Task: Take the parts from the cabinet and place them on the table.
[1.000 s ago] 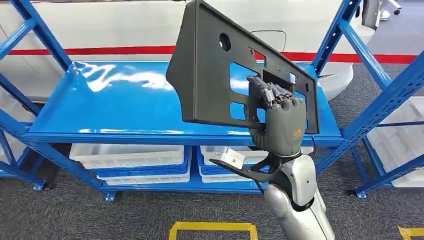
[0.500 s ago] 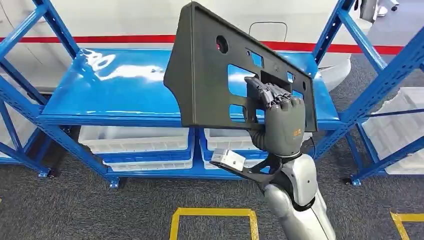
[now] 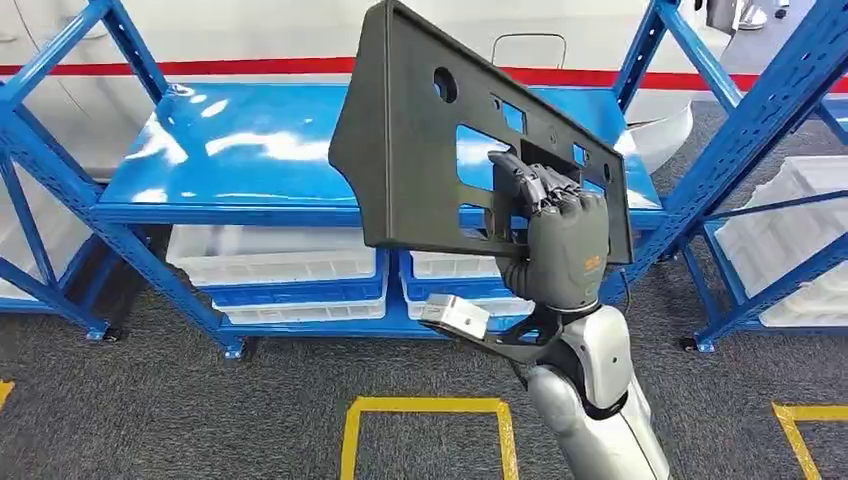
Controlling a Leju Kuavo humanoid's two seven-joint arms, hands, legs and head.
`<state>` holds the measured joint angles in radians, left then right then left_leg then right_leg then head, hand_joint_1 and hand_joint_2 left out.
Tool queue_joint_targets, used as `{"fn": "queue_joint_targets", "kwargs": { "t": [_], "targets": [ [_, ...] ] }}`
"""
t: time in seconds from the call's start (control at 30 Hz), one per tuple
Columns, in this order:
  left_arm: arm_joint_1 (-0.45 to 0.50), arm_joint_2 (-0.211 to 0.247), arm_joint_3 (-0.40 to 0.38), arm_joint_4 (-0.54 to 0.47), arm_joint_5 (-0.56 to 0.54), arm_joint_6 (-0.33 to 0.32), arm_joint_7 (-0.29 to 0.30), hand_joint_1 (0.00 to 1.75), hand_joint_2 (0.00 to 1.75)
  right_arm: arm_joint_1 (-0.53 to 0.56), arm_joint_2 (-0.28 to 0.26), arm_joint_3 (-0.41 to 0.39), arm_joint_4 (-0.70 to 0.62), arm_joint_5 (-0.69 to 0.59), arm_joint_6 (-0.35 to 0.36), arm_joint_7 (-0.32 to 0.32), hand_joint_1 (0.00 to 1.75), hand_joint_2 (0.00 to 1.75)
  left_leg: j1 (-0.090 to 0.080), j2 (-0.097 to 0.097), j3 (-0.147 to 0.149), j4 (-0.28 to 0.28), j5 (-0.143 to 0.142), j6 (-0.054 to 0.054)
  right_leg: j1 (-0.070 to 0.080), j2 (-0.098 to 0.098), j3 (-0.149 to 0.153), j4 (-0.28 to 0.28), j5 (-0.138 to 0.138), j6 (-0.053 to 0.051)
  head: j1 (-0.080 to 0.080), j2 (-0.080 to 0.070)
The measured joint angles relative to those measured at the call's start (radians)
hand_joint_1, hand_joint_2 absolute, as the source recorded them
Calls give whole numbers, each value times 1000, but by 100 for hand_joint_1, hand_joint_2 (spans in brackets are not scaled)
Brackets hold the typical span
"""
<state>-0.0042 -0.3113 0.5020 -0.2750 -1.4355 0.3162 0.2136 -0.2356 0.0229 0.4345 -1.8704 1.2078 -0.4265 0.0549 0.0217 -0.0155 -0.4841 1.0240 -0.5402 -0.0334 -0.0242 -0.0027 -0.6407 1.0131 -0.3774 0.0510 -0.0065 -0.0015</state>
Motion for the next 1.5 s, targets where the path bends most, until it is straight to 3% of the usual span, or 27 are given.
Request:
{"fn": "queue_joint_targets", "kwargs": {
  "t": [0.1, 0.17, 0.23, 0.27, 0.3, 0.33, 0.4, 0.43, 0.47, 0.5, 0.57, 0.6, 0.63, 0.7, 0.73, 0.77, 0.8, 0.83, 0.9, 0.93, 0.97, 1.0, 1.07, 1.13, 1.43, 1.47, 1.5],
  "targets": [
    [1, -2, 10, 0, -2, 0, 0, 0, 0, 2, -2, 1, 0, 0, -3, -1, 175, 175, -11, 3, -33, -3, 23, 36, -2, 0, -10, -12, 29, 27, 0, 0],
    [1, -2, 16, 1, -8, 1, -3, 0, 0, 10, -5, 1, 0, 0, -9, -2, 175, 175, -8, 10, -54, -4, 49, 70, -6, 0, -53, 53, -56, 6, 6, 0],
    [1, -3, 18, 1, -11, 4, -6, 0, 0, 18, -9, 0, 0, 0, -14, -4, 175, 175, -11, 11, -87, -3, 75, 76, -2, 2, -99, 211, -155, -9, 10, 0],
    [1, -3, 20, 1, -11, 4, -6, 0, 0, 21, -10, 0, 0, 0, -14, -4, 175, 175, -14, 13, -104, -2, 87, 76, -1, 1, -113, 280, -181, -7, 8, 0],
    [1, -3, 23, 1, -11, 5, -7, 0, 0, 25, -12, 0, 0, 0, -15, -5, 175, 175, -17, 14, -123, -1, 100, 77, -1, 1, -111, 321, -181, 1, 9, 0],
    [1, -3, 24, 1, -11, 5, -7, 0, 0, 29, -13, 0, 1, 0, -15, -5, 175, 175, -18, 15, -139, -1, 112, 77, 0, 1, -85, 313, -161, 12, 9, 0],
    [1, -5, 25, 1, -11, 8, -8, 0, 0, 29, -14, 0, 1, 0, -15, -5, 175, 175, -20, 15, -164, -1, 134, 73, 4, 1, 15, 195, -111, 25, 9, 0],
    [1, -5, 26, 1, -12, 8, -10, 0, 0, 28, -14, 0, 0, 1, -14, -5, 175, 175, -20, 14, -174, -1, 145, 70, 8, 1, 89, 99, -111, 18, 9, 0],
    [0, -7, 27, 0, -12, 8, -11, 0, 0, 26, -13, 1, -3, 1, -14, -5, 175, 175, -26, 13, -181, 1, 153, 64, 17, 0, 168, 0, -140, 2, 9, 0],
    [0, -8, 30, 1, -14, 8, -13, 0, 0, 26, -12, 2, -5, 3, -13, -5, 175, 175, -26, 15, -184, 1, 166, 59, 17, 0, 181, -39, -150, -2, 5, 0],
    [0, -8, 34, 0, -14, 8, -13, 0, 0, 24, -12, 2, -6, 4, -13, -2, 175, 175, -22, 17, -184, -9, 188, 47, 23, 3, 157, -29, -141, -4, 11, 0],
    [0, -8, 35, 0, -14, 8, -13, 0, 0, 26, -12, 2, -6, 4, -13, -2, 175, 175, -24, 15, -186, -11, 193, 41, 20, 2, 152, -34, -133, -13, 9, 0],
    [1, -8, 38, 1, -14, 8, -13, 0, 0, 25, -11, 2, -6, 3, -13, -2, 175, 175, -18, 12, -193, 0, 176, 35, -2, -2, 145, -38, -119, -23, 9, 0],
    [1, -8, 42, 1, -13, 8, -14, 0, 0, 25, -8, 2, -6, 3, -13, -2, 175, 175, -15, 12, -217, 95, 43, 24, 3, -3, 126, -38, -97, -42, 1, 0],
    [0, -8, 44, 1, -10, 8, -17, 0, 0, 26, -7, 2, -6, 3, -13, -3, 175, 175, -14, 12, -234, 171, -13, 19, 3, -3, 119, -37, -85, -42, 0, 0],
    [0, -8, 47, 1, -10, 8, -21, 0, 0, 28, -5, 3, -5, 1, -13, -5, 175, 175, -13, 12, -247, 243, -47, 13, 3, -3, 103, -35, -73, -41, 0, 0],
    [0, -8, 52, 1, -9, 8, -25, 0, 0, 29, -2, 4, -3, 1, -15, -8, 175, 175, -10, 12, -250, 298, -47, 8, 3, -3, 85, -32, -62, -38, 0, 0],
    [0, -8, 55, 1, -9, 8, -26, 0, 0, 29, 1, 7, -1, 0, -15, -10, 175, 175, -7, 12, -234, 305, -20, 5, 3, -4, 69, -28, -51, -35, -1, 0],
    [-1, -8, 62, 0, -5, 11, -27, 0, 0, 28, 11, 14, 5, 1, -15, -12, 175, 175, 1, 12, -143, 205, 50, -1, -5, -3, 37, -14, -38, -22, 0, 0],
    [-2, -8, 68, 0, 0, 11, -29, 0, 0, 23, 18, 19, 8, 0, -15, -13, 175, 175, 5, 12, -77, 120, 57, -6, -6, -3, 26, -3, -35, -17, 0, 0],
    [-3, -12, 71, 0, 4, 12, -31, 0, 0, 15, 29, 26, 12, 0, -14, -13, 175, 175, 5, 7, -33, 49, 12, -16, 0, -2, 14, 8, -31, -11, -3, 0],
    [-3, -13, 79, 0, 7, 12, -34, 0, 0, 0, 44, 32, 21, -1, -13, -13, 175, 175, -2, -2, -22, 20, 5, -1, 2, -2, 7, 16, -26, -3, -3, 0],
    [-3, -15, 94, 0, 10, 11, -41, 0, 0, -34, 73, 50, 58, 3, -14, -13, 175, 175, -10, 1, -37, 24, 15, 19, 1, -1, 3, 8, -5, 12, -4, 0],
    [-2, -19, 105, 0, 11, 9, -48, 0, 0, -49, 87, 56, 92, 10, -18, -8, 175, 175, -7, 9, -66, 15, 42, 53, -6, -2, -12, 11, -2, 23, -4, 0],
    [-2, -20, 107, 0, 11, 9, -48, 0, 0, -49, 90, 57, 94, 11, -20, -8, 175, 175, -8, 9, -72, 16, 47, 57, -6, -1, -18, 17, -13, 21, -5, 0],
    [-2, -20, 108, 0, 11, 9, -48, 0, 0, -50, 90, 57, 95, 11, -21, -7, 175, 175, -9, 8, -74, 16, 49, 59, -5, -1, -23, 21, -21, 19, -4, 0],
    [-3, -21, 109, 0, 11, 9, -49, 0, 0, -50, 93, 58, 100, 13, -21, -6, 175, 175, -9, 7, -82, 16, 60, 71, -3, -1, -41, 52, -62, 8, 2, 0]
  ]
}}
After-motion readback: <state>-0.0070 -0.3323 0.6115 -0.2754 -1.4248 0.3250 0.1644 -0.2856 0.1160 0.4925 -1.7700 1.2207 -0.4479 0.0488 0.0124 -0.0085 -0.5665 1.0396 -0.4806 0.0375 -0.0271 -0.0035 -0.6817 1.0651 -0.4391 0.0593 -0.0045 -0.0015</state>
